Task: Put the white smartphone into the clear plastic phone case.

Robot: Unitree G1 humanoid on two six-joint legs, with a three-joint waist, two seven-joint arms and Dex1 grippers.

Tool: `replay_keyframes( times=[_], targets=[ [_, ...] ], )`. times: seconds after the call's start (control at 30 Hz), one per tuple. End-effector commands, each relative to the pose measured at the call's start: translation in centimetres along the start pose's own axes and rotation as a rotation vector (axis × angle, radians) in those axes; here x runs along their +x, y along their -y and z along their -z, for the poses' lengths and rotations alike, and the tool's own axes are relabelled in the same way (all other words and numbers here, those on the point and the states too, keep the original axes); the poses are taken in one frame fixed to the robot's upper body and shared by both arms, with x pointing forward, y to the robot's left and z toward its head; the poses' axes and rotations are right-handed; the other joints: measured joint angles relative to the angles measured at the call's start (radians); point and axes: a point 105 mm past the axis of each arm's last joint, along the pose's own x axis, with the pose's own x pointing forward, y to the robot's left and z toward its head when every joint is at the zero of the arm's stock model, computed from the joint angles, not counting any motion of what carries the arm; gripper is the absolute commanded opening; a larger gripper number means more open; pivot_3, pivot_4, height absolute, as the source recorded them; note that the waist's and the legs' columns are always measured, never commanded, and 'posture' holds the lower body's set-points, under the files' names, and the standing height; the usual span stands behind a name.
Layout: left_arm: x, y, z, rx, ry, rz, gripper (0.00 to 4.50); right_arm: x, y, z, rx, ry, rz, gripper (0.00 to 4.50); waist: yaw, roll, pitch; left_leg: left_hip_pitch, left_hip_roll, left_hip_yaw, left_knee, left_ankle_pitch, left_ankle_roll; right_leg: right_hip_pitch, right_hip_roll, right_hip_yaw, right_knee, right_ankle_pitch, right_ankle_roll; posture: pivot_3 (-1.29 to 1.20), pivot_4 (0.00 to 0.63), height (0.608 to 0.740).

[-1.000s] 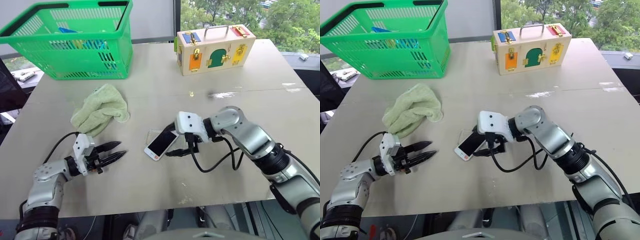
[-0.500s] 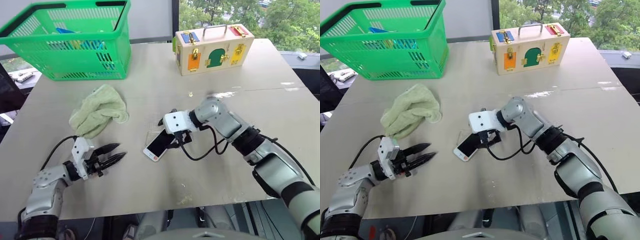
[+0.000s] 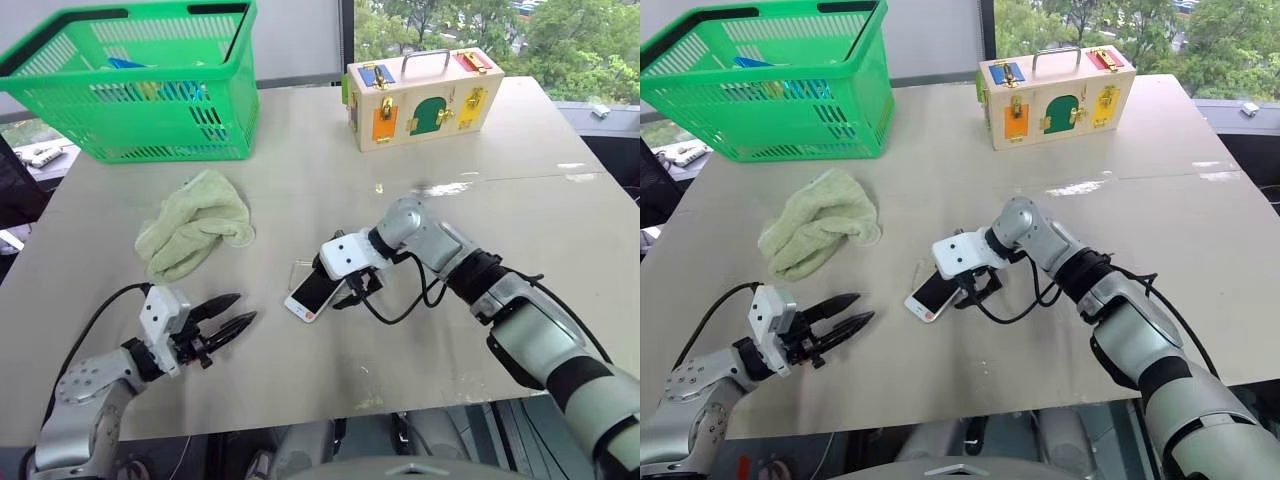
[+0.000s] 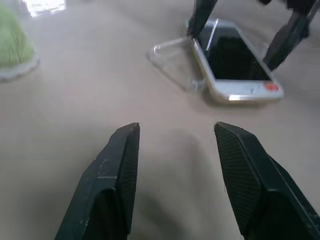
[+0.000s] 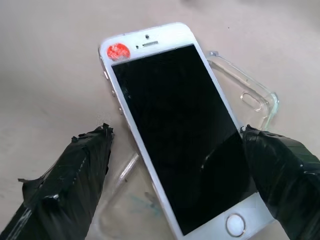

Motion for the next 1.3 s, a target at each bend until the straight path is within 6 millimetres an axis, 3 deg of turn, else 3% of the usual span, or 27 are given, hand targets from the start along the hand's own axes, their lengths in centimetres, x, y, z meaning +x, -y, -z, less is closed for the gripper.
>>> replay_keyframes(
  times=[0.03, 0.17, 0.37, 0.63, 0.7, 0.83, 0.97, 1.07, 1.17, 1.3],
  targets=[
    [0.1, 0.0, -1.9, 0.031, 0.025, -0.015, 2.41, -0.2, 0.9, -0.5, -0.015, 0.01, 0.036, 4.47, -0.002, 0.0, 0.0, 0.0, 0.0, 0.0, 0.0, 0.0, -0.001, 0.0, 0.0, 0.0, 0.0, 0.0, 0.0, 0.0, 0.15, 0.74],
    [1.0, 0.6, -3.3, 0.032, 0.031, -0.012, 2.41, 0.3, 0.5, -0.4, 0.009, 0.026, 0.032, 4.47, -0.002, 0.0, 0.0, 0.0, 0.002, 0.0, 0.0, 0.0, 0.0, 0.0, 0.003, 0.002, 0.0, 0.0, 0.0, 0.0, 0.15, 0.74],
    [1.8, 1.0, -4.8, 0.031, 0.032, -0.01, 2.41, 1.2, 0.9, 0.1, 0.192, 0.056, 0.082, 4.47, -0.004, 0.0, 0.0, 0.001, 0.005, 0.001, 0.0, 0.001, -0.001, 0.0, 0.006, 0.003, 0.0, 0.002, -0.003, 0.0, 0.15, 0.74],
    [2.1, 1.1, -5.6, 0.021, 0.026, -0.014, 2.41, 1.3, -1.0, 0.9, 0.277, 0.038, 0.021, 4.47, 0.0, 0.0, 0.0, 0.002, 0.009, 0.003, 0.0, 0.001, -0.002, 0.0, 0.008, 0.002, 0.0, 0.003, -0.006, 0.0, 0.15, 0.74],
    [2.0, 0.9, -5.5, 0.014, 0.022, -0.014, 2.41, 1.1, -1.1, 0.8, 0.304, 0.045, 0.024, 3.96, 0.001, 0.0, 0.0, 0.002, 0.009, 0.003, 0.0, 0.001, -0.002, 0.0, 0.008, 0.003, 0.0, 0.003, -0.006, 0.0, 0.15, 0.74],
    [1.6, 0.4, -5.2, -0.016, 0.014, -0.001, 2.41, 0.4, -1.5, 0.9, 0.351, 0.035, 0.05, 2.49, 0.002, 0.0, 0.0, 0.002, 0.009, 0.003, 0.0, 0.002, -0.002, 0.0, 0.008, 0.002, 0.0, 0.003, -0.006, 0.0, 0.15, 0.74],
    [1.3, -0.2, -5.3, -0.032, 0.018, 0.023, 2.41, -0.4, -2.1, 1.0, 0.379, 0.021, 0.085, 2.49, 0.007, 0.0, -0.001, 0.002, 0.01, 0.003, 0.0, 0.001, -0.004, 0.0, 0.008, 0.002, 0.0, 0.003, -0.006, 0.0, 0.15, 0.74],
    [1.2, -1.3, -5.1, -0.015, 0.009, 0.015, 3.09, -1.4, -2.2, 0.9, 0.413, 0.028, 0.148, 2.45, 0.015, 0.0, -0.001, 0.001, 0.01, 0.003, 0.001, 0.0, -0.005, 0.0, 0.007, 0.001, 0.0, 0.003, -0.006, 0.0, 0.15, 0.74],
    [1.4, -2.2, -5.0, 0.003, 0.012, -0.011, 4.34, -2.0, -2.1, 0.6, 0.444, 0.04, 0.209, 2.45, 0.022, 0.0, -0.001, 0.001, 0.01, 0.003, 0.001, 0.0, -0.005, 0.0, 0.007, 0.001, -0.001, 0.003, -0.006, 0.0, 0.15, 0.74],
    [2.0, -2.3, -5.0, 0.005, 0.019, 0.005, 4.5, -3.3, -1.7, -0.1, 0.469, 0.071, 0.316, 0.71, 0.024, 0.0, -0.001, 0.001, 0.01, 0.003, 0.001, 0.0, -0.005, 0.0, 0.007, 0.001, -0.001, 0.003, -0.006, 0.0, 0.15, 0.74]
  ],
)
